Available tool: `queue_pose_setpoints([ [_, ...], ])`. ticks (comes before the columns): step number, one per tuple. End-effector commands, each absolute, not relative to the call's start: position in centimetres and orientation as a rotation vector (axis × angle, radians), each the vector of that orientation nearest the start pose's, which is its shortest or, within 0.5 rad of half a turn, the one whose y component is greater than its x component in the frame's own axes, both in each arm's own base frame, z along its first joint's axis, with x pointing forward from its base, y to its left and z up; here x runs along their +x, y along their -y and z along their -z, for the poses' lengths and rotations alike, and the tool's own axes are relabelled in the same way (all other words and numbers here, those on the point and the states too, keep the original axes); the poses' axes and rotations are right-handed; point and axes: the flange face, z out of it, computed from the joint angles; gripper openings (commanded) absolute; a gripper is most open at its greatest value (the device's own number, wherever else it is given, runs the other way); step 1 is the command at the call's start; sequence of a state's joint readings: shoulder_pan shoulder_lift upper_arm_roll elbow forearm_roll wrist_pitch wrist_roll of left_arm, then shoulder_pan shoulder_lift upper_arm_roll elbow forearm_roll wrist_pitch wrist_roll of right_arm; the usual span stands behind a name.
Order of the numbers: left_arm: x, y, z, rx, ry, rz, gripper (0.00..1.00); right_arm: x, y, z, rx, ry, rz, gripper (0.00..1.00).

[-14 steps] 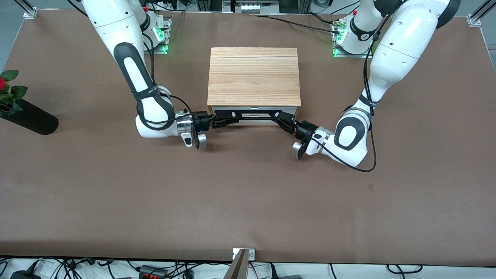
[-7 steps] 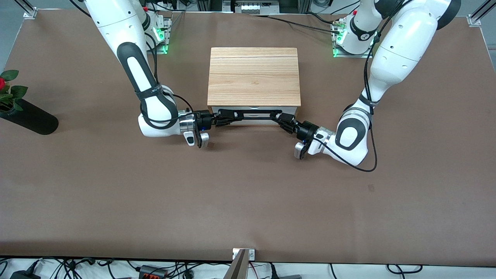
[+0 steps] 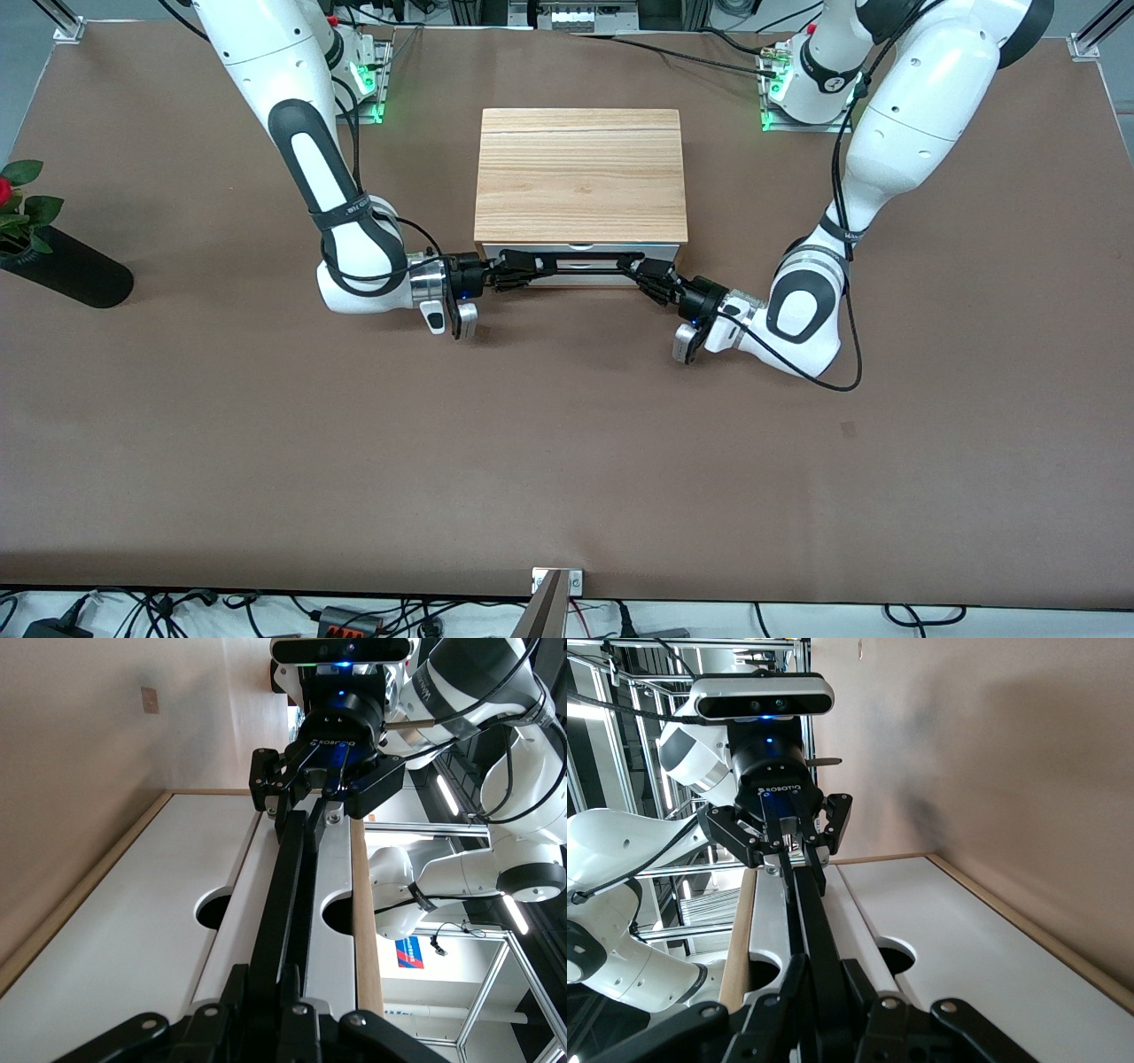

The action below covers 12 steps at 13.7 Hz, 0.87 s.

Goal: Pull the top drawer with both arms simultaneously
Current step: 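Close both grippers on the ends of the black handle, then pull the handle outward from the box with both grippers together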

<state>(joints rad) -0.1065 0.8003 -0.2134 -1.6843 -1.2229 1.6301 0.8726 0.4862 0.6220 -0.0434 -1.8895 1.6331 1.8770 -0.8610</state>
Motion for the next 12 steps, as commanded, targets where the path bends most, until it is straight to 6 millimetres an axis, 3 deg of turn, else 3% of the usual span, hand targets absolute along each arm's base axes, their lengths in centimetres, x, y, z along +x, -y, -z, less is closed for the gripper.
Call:
queue_pose_setpoints([
  [1, 57.3, 27.4, -16.9, 1.651, 0.346, 0.326, 0.12, 53.3, -33.3, -20.6, -1.785, 0.141, -0.173, 0.11],
  [7, 58.7, 26.7, -16.7, 1.661, 0.323, 0.283, 0.11, 58.2, -33.1, -20.2, -1.785, 0.144, -0.102, 0.11],
  [12, 59.9, 26.0, -17.2, 1.689, 0.32, 0.241, 0.11, 61.8, -30.1, -19.3, -1.785, 0.118, -0.042, 0.11],
])
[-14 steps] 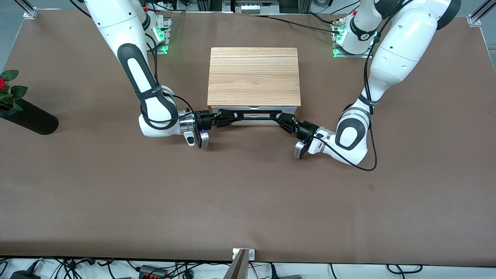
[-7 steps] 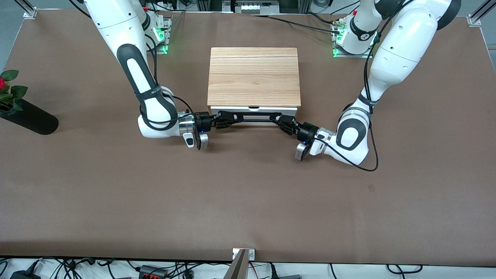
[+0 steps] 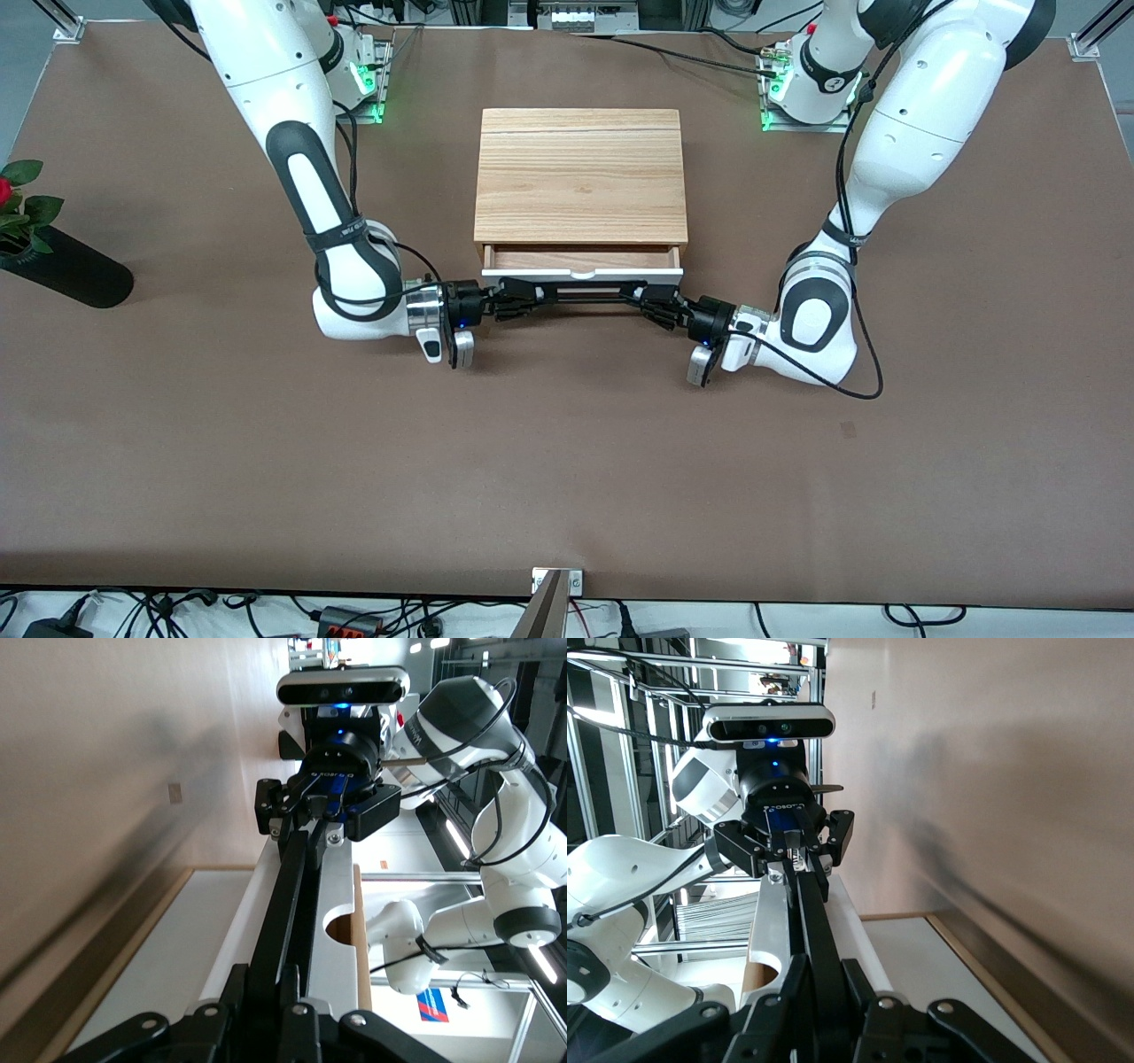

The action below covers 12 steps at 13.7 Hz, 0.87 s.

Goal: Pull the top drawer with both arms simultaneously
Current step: 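Pull the handle outward from the box with both grippers together, then open both grippers and draw them back away from the handle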

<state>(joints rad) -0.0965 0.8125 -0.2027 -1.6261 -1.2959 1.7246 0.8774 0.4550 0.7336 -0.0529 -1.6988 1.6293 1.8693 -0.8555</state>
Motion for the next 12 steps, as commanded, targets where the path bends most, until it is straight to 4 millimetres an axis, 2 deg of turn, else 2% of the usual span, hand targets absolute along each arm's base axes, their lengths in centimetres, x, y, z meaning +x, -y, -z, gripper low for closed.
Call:
queue_pose_setpoints([
  [1, 60.1, 25.8, -17.1, 1.698, 0.316, 0.231, 0.11, 62.2, -30.0, -19.6, -1.785, 0.116, -0.033, 0.11],
  [4, 61.4, 25.7, -17.6, 1.699, 0.33, 0.199, 0.11, 62.4, -29.9, -19.6, -1.786, 0.112, -0.025, 0.13],
  [5, 61.5, 25.4, -17.3, 1.699, 0.323, 0.199, 0.11, 62.3, -29.9, -19.6, -1.787, 0.114, -0.028, 0.37],
  [6, 61.5, 25.4, -17.4, 1.698, 0.323, 0.197, 0.12, 62.3, -30.0, -19.7, -1.788, 0.118, -0.025, 0.99],
  [7, 61.6, 25.3, -17.4, 1.7, 0.324, 0.198, 0.16, 62.3, -29.8, -19.7, -1.791, 0.13, -0.02, 1.0],
  [8, 61.5, 25.3, -17.4, 1.702, 0.326, 0.199, 0.45, 62.4, -29.8, -20.0, -1.791, 0.136, -0.017, 1.0],
  [9, 61.6, 25.3, -17.4, 1.703, 0.326, 0.196, 0.89, 62.5, -29.6, -20.1, -1.795, 0.135, -0.014, 1.0],
  [10, 61.7, 25.2, -17.6, 1.702, 0.332, 0.188, 1.0, 62.6, -29.4, -20.1, -1.805, 0.137, -0.015, 1.0],
  [12, 63.2, 25.2, -19.1, 1.7, 0.36, 0.142, 1.0, 62.9, -28.3, -20.7, -1.849, 0.18, -0.017, 1.0],
])
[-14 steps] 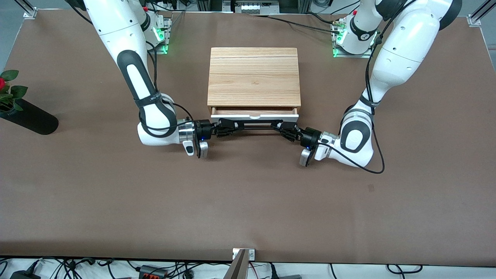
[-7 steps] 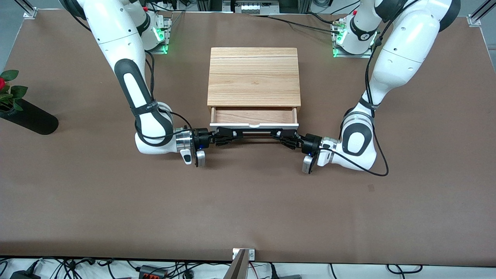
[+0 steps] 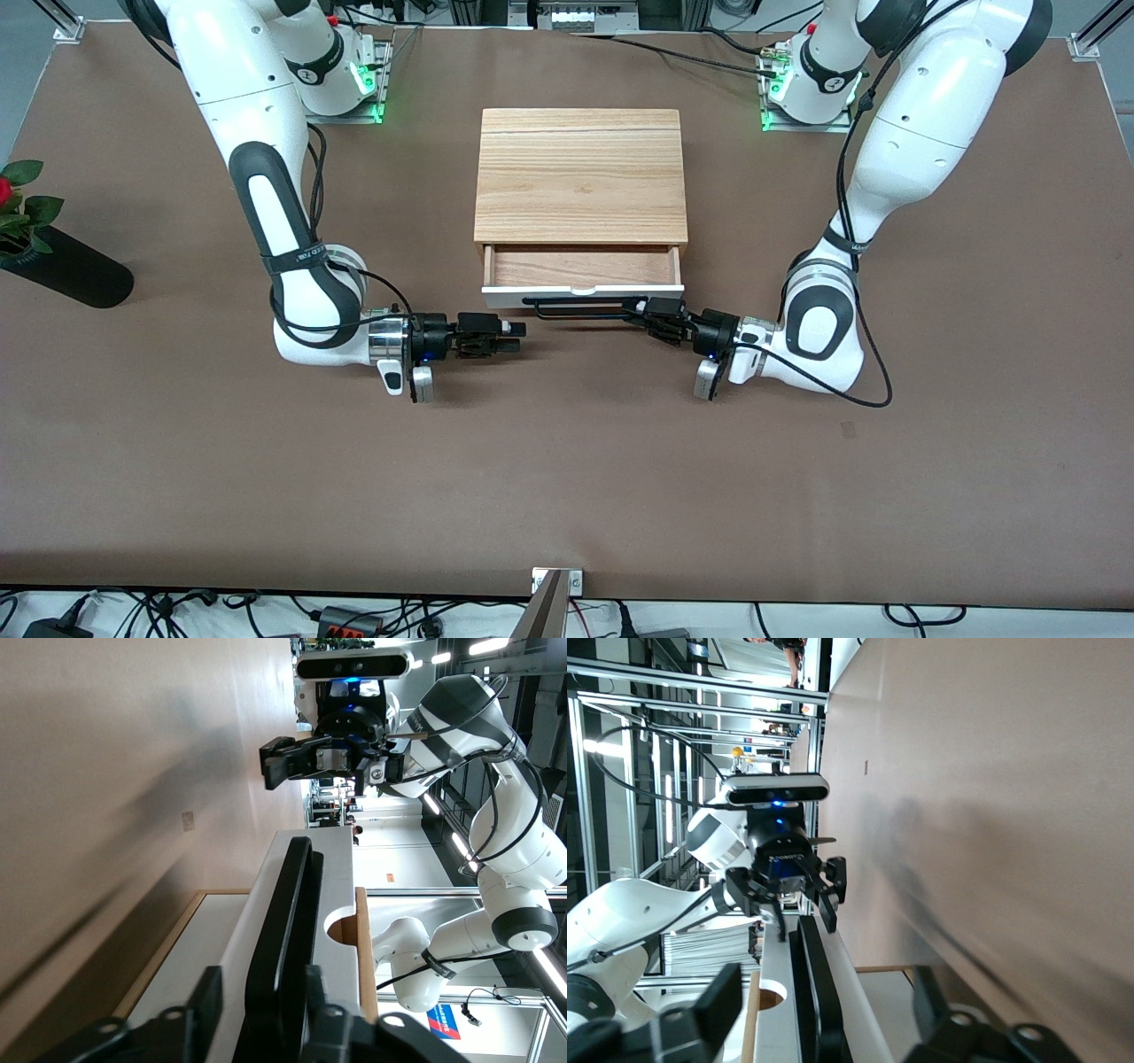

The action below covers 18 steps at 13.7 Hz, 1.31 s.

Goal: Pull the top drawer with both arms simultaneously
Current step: 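Open both grippers and draw them back away from the handle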

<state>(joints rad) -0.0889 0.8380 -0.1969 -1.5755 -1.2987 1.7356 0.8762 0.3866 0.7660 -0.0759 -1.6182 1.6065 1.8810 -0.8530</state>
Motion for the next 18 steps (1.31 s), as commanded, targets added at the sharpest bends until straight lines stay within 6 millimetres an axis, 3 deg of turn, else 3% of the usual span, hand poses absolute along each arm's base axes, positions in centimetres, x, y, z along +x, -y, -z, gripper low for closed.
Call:
queue_pose_setpoints([
  [1, 63.7, 24.8, -19.5, 1.707, 0.356, 0.133, 1.0, 62.9, -28.0, -20.8, -1.869, 0.201, -0.023, 1.0],
  [3, 64.8, 24.6, -20.6, 1.711, 0.37, 0.1, 1.0, 63.4, -26.9, -22.1, -1.921, 0.254, -0.009, 1.0],
  [5, 65.8, 23.8, -21.4, 1.734, 0.38, 0.064, 1.0, 63.9, -24.7, -22.2, -2.005, 0.315, -0.014, 1.0],
  [7, 67.3, 22.5, -23.2, 1.791, 0.45, 0.031, 1.0, 65.0, -23.0, -24.8, -2.099, 0.422, -0.007, 1.0],
  [10, 69.8, 20.4, -27.3, 1.946, 0.595, 0.023, 1.0, 66.3, -20.0, -28.9, -2.347, 0.544, -0.088, 1.0],
  [12, 70.6, 19.2, -30.1, 2.079, 0.642, 0.048, 1.0, 66.6, -17.9, -31.5, -2.523, 0.709, -0.119, 1.0],
  [14, 70.5, 18.4, -34.2, 2.211, 0.717, 0.045, 1.0, 66.6, -14.8, -33.7, -2.667, 0.818, -0.169, 1.0],
  [15, 70.2, 17.8, -37.2, 2.305, 0.741, 0.045, 1.0, 66.5, -13.2, -35.0, -2.733, 0.871, -0.213, 1.0],
  [18, 69.1, 15.9, -44.5, 2.545, 0.898, -0.002, 1.0, 65.8, -9.0, -40.0, -2.865, 0.951, -0.312, 1.0],
])
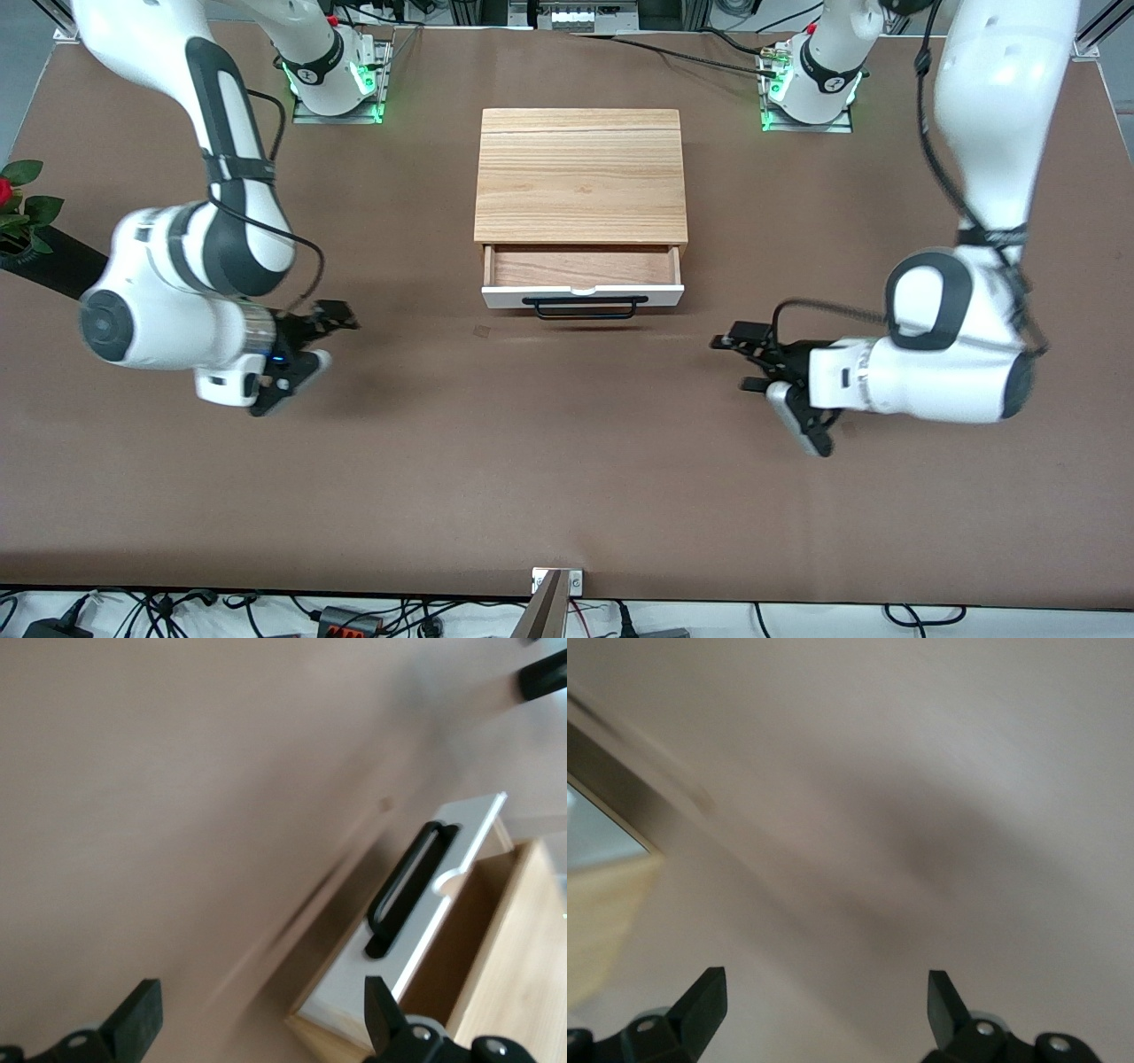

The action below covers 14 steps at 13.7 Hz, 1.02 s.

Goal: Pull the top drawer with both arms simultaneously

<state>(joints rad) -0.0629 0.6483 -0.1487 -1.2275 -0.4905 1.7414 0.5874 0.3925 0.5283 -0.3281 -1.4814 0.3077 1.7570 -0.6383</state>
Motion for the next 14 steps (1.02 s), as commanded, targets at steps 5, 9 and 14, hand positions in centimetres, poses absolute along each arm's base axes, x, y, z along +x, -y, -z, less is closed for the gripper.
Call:
queue_pose_setpoints([
  [5, 66.1, 12.4, -53.2, 2.786, 0.669, 0.027, 1.0, 63.8, -6.2, -50.3, -3.087, 0.71, -0.634, 1.0],
  [9, 63.6, 11.2, -56.3, 3.02, 0.304, 0.165, 1.0, 62.6, -3.6, -53.3, -3.141, 0.482, -0.656, 1.0],
  [14, 60.7, 11.9, -57.0, 3.108, 0.05, 0.166, 1.0, 62.8, -1.8, -55.3, -3.162, 0.438, -0.568, 1.0],
])
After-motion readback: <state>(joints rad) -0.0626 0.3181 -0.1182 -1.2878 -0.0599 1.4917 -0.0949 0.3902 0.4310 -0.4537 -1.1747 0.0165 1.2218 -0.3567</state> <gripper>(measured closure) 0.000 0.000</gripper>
